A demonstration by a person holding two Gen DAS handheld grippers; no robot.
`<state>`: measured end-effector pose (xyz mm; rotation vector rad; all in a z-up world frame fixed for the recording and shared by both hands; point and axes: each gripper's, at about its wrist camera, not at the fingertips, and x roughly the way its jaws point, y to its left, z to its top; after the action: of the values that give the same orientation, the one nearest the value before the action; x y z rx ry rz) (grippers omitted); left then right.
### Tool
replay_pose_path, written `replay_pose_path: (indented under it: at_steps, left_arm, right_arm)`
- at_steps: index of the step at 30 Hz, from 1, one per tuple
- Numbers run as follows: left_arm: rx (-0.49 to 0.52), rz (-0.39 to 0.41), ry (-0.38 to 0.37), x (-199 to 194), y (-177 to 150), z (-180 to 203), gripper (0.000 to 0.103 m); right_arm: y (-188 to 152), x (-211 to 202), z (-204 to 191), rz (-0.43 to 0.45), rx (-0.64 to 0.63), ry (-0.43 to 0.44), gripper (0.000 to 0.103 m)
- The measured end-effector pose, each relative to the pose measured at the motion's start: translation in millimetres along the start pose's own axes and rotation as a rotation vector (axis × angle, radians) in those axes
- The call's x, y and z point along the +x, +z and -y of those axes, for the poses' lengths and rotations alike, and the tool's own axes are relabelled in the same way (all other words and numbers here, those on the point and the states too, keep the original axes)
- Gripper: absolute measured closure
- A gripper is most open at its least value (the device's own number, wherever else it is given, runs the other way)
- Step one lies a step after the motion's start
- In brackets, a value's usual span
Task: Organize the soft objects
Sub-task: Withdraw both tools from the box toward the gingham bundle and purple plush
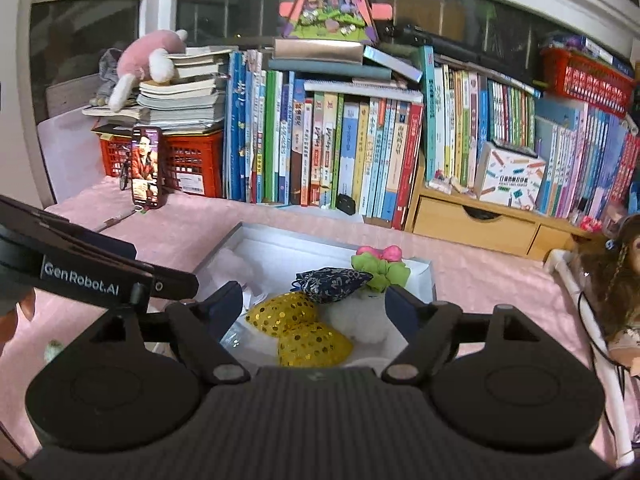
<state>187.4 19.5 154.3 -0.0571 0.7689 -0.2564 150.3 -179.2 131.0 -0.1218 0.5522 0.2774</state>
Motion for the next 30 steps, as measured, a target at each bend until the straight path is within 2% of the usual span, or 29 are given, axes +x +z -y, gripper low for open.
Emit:
replay_pose_path:
  at_steps: [8, 30]
  left_arm:
    - [-0.007, 0.047, -0.018, -24, -25, 0, 0.024]
    - [-0.006, 0.101, 0.051, -42, -95, -21, 0.024]
  right_arm:
    - [-15, -23, -6, 0.037, 0.005, 0.014, 0.015]
    - [-58, -35, -49, 0.054, -0.052, 0.050, 0.015]
